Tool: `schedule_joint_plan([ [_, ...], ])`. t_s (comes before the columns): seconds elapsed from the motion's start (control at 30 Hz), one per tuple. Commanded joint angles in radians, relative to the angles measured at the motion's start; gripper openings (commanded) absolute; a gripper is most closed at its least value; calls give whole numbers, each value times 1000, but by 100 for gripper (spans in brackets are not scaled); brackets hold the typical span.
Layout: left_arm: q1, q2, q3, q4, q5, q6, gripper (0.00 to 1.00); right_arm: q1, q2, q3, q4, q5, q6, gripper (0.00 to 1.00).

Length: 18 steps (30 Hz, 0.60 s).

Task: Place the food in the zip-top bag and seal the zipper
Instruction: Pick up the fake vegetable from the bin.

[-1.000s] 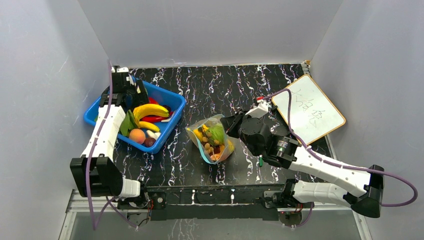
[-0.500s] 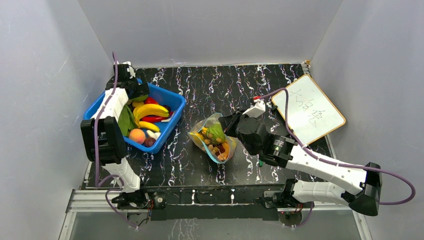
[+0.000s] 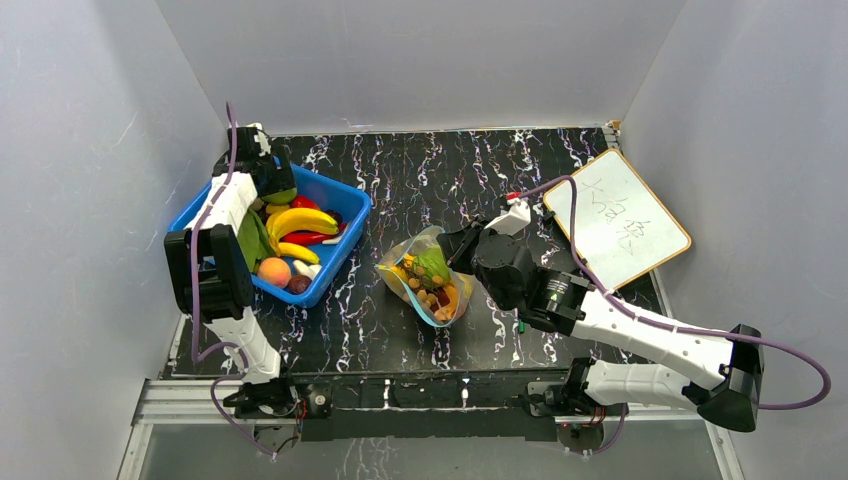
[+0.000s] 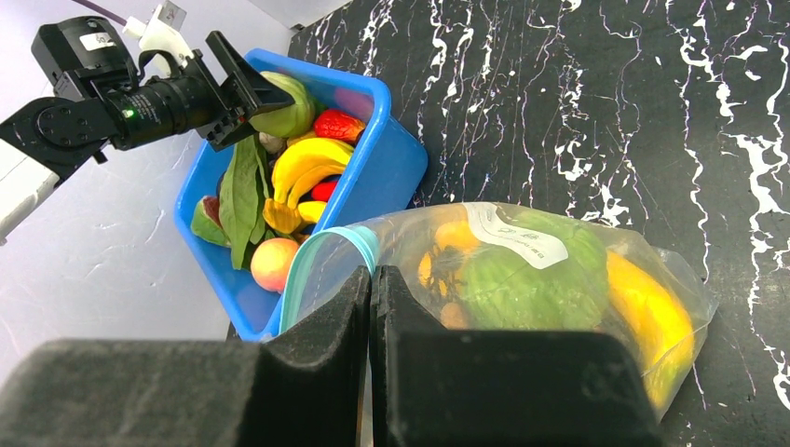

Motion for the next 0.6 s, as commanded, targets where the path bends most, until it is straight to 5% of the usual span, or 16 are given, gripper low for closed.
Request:
schedule_joint_plan([
  [0.0,-5,-48,33,-5,59,0,70,0,-19,15,57,16,2,0],
  [0.37,-4,-236,-73,-76,119,-50,54,0,-42,7,26,7,-4,0],
  [0.57,-5,-402,-151,-147,318,-85,48,0,-31,35,-1,7,17,0],
])
